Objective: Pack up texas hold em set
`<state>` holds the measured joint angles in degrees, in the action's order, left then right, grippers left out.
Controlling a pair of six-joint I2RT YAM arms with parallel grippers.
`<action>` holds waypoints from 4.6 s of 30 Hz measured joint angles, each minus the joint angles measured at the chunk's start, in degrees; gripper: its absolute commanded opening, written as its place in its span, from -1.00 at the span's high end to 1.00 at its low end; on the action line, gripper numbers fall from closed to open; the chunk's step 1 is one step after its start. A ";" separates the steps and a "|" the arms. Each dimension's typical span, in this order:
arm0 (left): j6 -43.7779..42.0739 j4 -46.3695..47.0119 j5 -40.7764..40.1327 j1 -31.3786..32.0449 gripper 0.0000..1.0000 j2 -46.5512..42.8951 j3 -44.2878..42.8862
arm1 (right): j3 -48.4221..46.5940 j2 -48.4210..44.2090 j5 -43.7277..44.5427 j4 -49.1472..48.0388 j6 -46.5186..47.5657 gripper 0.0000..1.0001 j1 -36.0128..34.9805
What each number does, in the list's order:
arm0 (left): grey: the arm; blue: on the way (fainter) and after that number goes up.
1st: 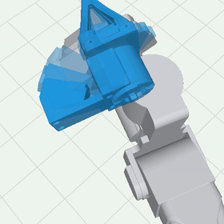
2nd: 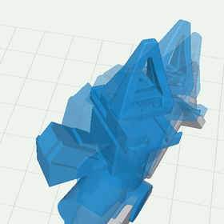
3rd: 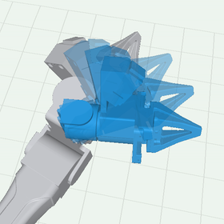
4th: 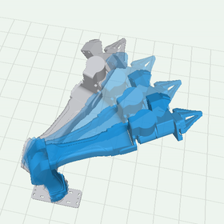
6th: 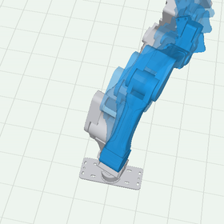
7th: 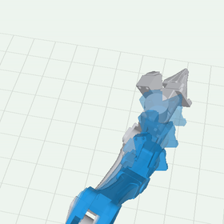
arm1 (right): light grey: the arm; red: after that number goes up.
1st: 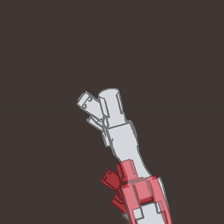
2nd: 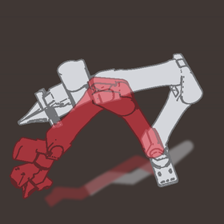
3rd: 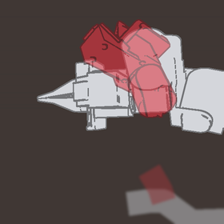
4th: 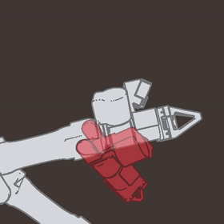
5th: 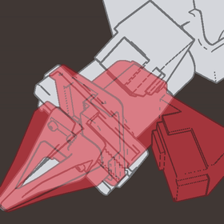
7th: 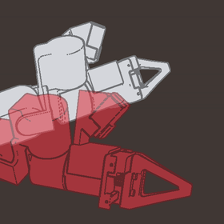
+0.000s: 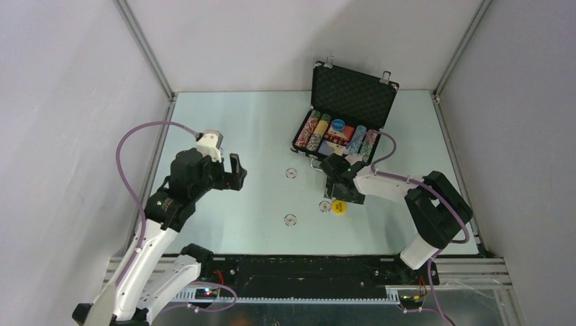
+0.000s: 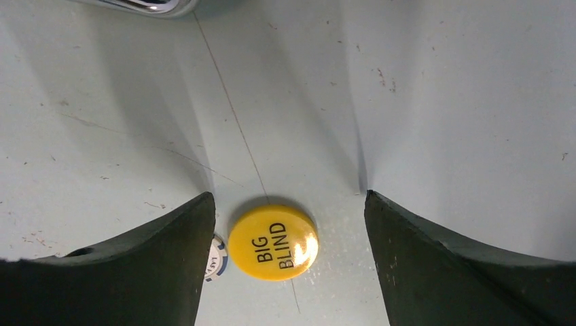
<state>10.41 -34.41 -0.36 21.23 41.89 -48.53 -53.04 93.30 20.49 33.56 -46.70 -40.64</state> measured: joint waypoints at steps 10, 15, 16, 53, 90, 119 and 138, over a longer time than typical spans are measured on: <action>0.00 0.00 0.00 0.00 -0.97 0.00 0.00 | -0.96 0.28 1.38 4.52 -1.01 -0.43 -4.39; 0.00 0.00 0.00 0.00 -0.97 0.00 0.00 | -1.01 0.11 2.12 6.80 -2.64 -0.35 -6.75; 0.00 -0.02 0.00 0.00 -0.97 0.00 0.00 | -0.96 0.02 2.12 6.99 -2.84 -0.32 -6.93; 0.00 0.00 0.00 0.00 -0.97 0.00 0.00 | 4.74 -4.02 -2.75 -0.76 -0.59 -0.16 -2.43; 0.00 0.00 0.00 0.00 -0.98 0.35 0.00 | -3.56 -6.19 -1.81 5.64 7.85 -0.10 1.66; 0.00 0.00 0.00 0.00 -0.97 1.25 0.00 | -48.63 24.94 -5.90 7.19 22.21 -0.09 15.67; 0.00 0.00 0.00 0.00 -0.97 1.27 0.00 | -56.57 30.97 -6.51 9.33 23.85 -0.09 18.67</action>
<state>10.41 -34.41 -0.36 21.23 43.16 -48.53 -109.60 124.27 13.98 42.89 -22.85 -21.98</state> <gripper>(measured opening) 0.985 0.551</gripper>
